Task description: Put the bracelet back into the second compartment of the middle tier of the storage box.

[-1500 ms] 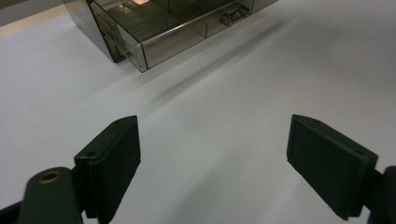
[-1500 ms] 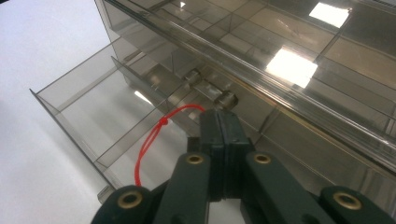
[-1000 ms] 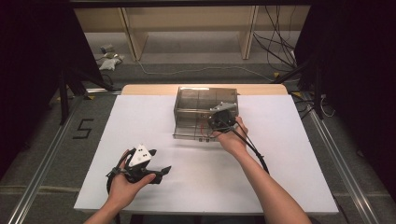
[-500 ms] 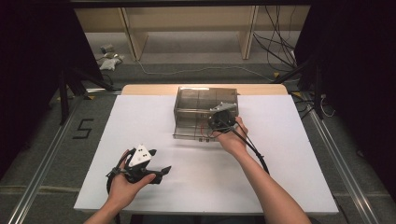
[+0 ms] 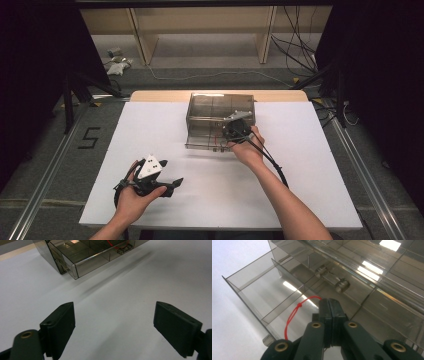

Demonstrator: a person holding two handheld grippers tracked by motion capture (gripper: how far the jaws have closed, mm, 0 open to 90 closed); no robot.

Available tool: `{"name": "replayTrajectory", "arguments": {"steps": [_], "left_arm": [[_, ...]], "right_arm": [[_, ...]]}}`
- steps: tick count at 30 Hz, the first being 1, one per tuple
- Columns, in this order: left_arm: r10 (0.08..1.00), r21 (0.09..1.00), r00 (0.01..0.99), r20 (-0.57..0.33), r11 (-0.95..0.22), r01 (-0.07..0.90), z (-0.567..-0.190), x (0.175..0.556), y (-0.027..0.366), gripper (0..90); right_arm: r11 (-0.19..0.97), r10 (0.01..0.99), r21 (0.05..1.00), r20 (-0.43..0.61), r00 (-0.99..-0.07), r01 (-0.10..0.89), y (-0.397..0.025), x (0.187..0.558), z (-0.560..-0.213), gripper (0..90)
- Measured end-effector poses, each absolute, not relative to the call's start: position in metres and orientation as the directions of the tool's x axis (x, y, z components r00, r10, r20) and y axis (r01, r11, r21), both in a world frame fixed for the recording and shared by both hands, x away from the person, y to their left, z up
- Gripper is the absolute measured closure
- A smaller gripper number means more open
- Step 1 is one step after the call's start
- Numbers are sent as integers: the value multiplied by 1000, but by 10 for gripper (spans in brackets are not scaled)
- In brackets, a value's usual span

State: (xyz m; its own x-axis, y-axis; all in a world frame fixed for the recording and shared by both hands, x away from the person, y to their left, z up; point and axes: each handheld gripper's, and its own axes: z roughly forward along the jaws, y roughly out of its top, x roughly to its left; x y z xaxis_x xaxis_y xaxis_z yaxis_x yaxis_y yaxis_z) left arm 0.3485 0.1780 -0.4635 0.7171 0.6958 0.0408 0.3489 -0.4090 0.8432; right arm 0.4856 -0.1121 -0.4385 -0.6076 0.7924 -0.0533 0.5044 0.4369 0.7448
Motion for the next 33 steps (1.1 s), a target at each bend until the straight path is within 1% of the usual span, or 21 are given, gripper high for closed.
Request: {"name": "replayTrajectory", "arguments": {"steps": [22, 33], "left_arm": [[696, 845, 717, 39, -406, 348, -463, 348, 178, 175], [699, 851, 714, 33, -395, 347, -462, 348, 179, 175]], "right_arm": [[465, 774, 714, -41, -632, 524, -107, 488, -448, 892], [471, 776, 701, -42, -629, 535, -108, 490, -450, 858]]}}
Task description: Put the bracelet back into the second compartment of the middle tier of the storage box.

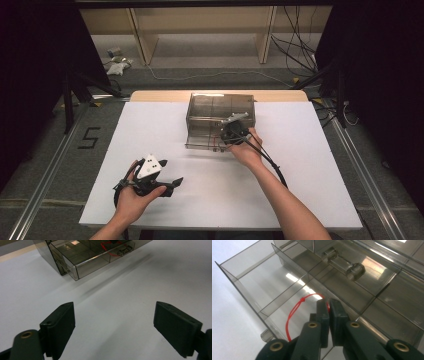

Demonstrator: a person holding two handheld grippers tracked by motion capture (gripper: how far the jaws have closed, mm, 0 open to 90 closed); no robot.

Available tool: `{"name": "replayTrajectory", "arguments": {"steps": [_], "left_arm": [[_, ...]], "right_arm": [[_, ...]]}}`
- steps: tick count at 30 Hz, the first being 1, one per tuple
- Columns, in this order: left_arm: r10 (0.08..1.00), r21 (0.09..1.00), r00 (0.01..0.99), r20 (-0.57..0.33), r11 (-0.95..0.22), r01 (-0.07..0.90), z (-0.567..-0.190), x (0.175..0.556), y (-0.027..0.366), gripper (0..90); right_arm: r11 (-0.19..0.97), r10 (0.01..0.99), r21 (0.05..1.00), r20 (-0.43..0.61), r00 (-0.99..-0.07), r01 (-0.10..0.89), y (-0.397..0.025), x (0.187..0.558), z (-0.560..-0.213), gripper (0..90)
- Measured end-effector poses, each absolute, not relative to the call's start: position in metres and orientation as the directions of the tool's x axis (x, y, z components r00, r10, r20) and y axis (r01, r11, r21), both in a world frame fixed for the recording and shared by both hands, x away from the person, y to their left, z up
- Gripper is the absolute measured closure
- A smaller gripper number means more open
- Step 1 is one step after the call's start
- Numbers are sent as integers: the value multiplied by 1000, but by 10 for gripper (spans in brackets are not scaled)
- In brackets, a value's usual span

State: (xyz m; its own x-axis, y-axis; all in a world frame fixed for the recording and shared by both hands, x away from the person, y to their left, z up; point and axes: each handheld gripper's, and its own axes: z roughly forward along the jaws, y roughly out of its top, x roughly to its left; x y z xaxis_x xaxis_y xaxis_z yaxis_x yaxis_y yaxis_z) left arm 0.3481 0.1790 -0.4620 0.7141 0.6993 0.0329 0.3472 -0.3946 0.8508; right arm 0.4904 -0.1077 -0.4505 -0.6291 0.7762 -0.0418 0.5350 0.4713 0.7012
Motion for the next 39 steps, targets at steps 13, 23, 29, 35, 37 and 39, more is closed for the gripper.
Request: {"name": "replayTrajectory", "arguments": {"steps": [13, 23, 29, 35, 37, 39], "left_arm": [[700, 850, 714, 35, -397, 348, -462, 348, 179, 175], [698, 848, 715, 37, -400, 347, -462, 347, 178, 175], [695, 846, 718, 41, -406, 345, -462, 348, 178, 175], [697, 846, 716, 38, -404, 348, -463, 348, 178, 175], [696, 846, 717, 38, -404, 348, -463, 348, 178, 175], [696, 846, 717, 37, -403, 348, -463, 348, 178, 175]], "right_arm": [[457, 785, 706, -35, -618, 540, -109, 490, -448, 716], [428, 797, 711, -7, -603, 557, -113, 483, -440, 480], [439, 794, 689, 3, -607, 577, -114, 480, -441, 416], [436, 802, 705, -23, -597, 559, -113, 481, -439, 390], [427, 806, 715, -24, -591, 554, -113, 480, -437, 374], [427, 801, 718, -19, -598, 549, -114, 479, -436, 352]]}}
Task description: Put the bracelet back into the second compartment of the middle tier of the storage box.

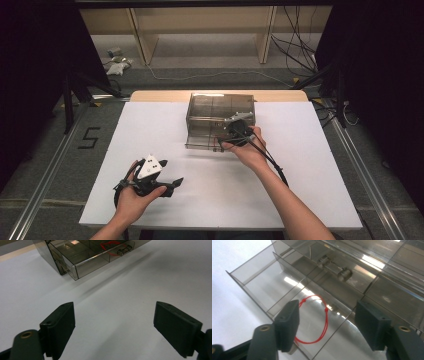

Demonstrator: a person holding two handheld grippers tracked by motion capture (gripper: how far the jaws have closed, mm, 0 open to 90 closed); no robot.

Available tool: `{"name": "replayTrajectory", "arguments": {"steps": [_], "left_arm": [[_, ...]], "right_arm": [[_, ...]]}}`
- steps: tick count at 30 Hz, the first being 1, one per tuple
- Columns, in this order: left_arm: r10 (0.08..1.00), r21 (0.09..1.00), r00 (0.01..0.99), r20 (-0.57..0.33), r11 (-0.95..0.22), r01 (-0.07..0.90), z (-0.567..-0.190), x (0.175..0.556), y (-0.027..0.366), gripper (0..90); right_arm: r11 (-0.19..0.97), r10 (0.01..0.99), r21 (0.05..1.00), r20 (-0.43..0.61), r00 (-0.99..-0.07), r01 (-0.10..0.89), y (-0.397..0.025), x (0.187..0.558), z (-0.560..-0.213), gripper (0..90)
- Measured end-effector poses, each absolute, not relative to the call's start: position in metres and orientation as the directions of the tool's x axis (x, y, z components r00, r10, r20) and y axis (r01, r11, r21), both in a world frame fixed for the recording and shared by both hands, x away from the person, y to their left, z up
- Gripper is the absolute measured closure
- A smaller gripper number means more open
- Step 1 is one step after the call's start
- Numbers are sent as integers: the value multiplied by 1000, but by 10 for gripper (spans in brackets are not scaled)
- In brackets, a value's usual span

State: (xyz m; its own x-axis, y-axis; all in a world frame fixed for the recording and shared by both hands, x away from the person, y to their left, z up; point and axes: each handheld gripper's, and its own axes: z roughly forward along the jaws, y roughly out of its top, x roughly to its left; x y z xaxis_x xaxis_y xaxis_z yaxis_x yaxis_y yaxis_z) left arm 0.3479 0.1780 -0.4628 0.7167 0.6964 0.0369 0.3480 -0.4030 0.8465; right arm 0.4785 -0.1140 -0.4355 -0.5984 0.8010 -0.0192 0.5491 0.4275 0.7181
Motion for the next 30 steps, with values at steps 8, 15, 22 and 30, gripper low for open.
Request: {"name": "replayTrajectory", "arguments": {"steps": [8, 15, 22, 30], "left_arm": [[699, 846, 715, 34, -401, 352, -464, 348, 177, 175], [699, 846, 714, 33, -400, 352, -464, 348, 178, 175], [698, 852, 716, 24, -389, 351, -463, 348, 178, 175], [700, 855, 714, 17, -380, 352, -463, 347, 178, 174]], "right_arm": [[425, 785, 740, -15, -619, 522, -121, 465, -426, 323], [416, 775, 751, 3, -632, 513, -133, 452, -425, 300], [413, 771, 757, 6, -637, 507, -140, 435, -429, 299], [392, 759, 778, 28, -650, 491, -146, 420, -433, 296]]}}
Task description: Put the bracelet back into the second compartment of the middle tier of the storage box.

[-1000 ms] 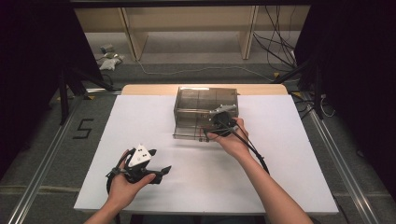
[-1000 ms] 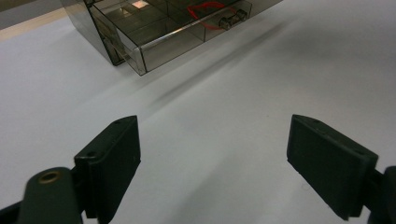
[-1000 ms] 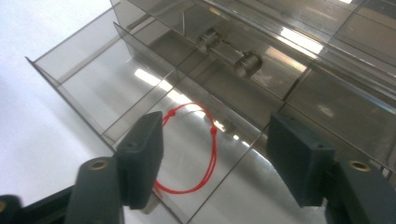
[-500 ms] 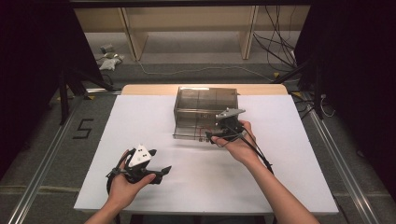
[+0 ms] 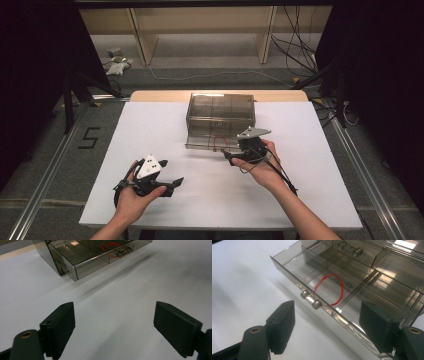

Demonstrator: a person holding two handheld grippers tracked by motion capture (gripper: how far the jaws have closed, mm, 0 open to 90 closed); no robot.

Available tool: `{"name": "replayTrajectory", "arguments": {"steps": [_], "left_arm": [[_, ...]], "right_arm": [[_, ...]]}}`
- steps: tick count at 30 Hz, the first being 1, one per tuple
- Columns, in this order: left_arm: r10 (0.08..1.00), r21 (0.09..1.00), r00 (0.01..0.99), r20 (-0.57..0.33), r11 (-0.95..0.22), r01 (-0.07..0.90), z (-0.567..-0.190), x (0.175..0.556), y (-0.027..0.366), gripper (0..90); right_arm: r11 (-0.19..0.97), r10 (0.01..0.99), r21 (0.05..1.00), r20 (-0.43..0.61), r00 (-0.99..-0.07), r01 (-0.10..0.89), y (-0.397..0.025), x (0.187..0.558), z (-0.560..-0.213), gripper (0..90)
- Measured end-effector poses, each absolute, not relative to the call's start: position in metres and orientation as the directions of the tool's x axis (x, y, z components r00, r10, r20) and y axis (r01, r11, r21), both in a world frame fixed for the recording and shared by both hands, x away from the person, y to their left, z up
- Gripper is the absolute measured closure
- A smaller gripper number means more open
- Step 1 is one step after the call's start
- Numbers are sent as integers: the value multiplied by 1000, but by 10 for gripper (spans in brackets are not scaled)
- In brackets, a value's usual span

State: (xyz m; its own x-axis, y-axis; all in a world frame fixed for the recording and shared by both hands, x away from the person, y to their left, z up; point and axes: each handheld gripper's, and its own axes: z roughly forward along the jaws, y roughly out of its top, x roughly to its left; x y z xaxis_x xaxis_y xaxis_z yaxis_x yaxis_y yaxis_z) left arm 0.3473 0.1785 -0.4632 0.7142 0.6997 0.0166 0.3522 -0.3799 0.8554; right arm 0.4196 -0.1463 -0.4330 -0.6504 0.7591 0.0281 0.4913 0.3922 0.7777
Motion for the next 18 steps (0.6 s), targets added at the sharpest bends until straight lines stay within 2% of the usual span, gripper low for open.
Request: {"name": "replayTrajectory", "arguments": {"steps": [18], "left_arm": [[694, 855, 719, 20, -385, 347, -463, 346, 177, 175]], "right_arm": [[366, 755, 789, 58, -653, 493, -155, 397, -443, 287]]}}
